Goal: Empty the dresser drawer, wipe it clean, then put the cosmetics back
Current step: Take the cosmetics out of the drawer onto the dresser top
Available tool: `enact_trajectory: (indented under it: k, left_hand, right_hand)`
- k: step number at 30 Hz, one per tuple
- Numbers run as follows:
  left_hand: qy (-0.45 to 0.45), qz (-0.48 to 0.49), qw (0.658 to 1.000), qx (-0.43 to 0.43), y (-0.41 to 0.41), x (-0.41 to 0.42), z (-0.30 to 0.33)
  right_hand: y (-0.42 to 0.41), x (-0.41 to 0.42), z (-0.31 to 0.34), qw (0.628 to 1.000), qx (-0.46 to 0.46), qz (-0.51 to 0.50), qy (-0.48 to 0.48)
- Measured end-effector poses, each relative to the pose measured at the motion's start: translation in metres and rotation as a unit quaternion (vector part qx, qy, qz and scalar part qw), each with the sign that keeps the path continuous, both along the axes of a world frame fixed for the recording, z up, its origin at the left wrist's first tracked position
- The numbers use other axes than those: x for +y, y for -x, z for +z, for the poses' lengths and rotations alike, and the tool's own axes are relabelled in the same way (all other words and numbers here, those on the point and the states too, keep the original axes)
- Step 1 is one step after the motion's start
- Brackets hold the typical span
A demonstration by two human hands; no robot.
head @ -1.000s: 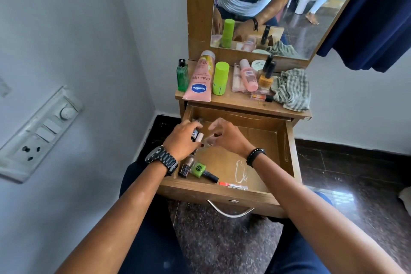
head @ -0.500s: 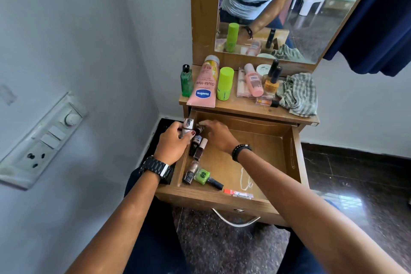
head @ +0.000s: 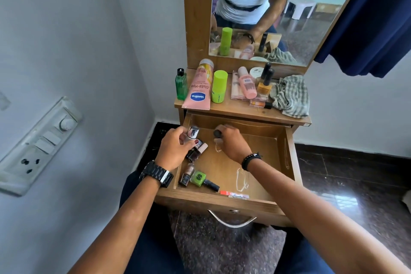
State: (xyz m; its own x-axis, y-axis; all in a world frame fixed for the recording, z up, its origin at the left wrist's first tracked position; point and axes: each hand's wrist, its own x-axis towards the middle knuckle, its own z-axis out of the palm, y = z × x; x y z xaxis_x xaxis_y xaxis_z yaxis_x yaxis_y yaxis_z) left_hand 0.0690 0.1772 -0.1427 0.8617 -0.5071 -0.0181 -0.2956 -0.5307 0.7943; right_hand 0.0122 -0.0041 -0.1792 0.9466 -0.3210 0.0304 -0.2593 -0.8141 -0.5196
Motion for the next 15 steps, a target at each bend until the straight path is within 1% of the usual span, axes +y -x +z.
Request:
enact_trajectory:
  k: [3, 6, 8, 11, 15]
  left_hand:
    - [0.024, 0.005, 1.000, -0.013, 0.006, -0.008, 0.010]
    - [0.044, -0.002, 0.999, -0.026, 0.013, -0.020, 0.024]
    - [0.052, -0.008, 0.998, -0.042, 0.014, -0.030, 0.032]
    - [0.061, -0.011, 0.996, -0.070, 0.014, -0.050, 0.044]
    - [0.066, 0.008, 0.992, -0.105, 0.011, -0.080, 0.056]
  right_hand:
    - [0.022, -0.009, 0.020, 0.990, -0.030, -0.059, -0.121]
    - [0.038, -0.019, 0.040, 0.976, -0.074, -0.096, -0.178]
    - [0.043, -0.026, 0.056, 0.968, -0.108, -0.126, -0.186]
    - [0.044, -0.036, 0.078, 0.959, -0.170, -0.153, -0.167]
    - [0.037, -0.044, 0.092, 0.949, -0.210, -0.183, -0.147]
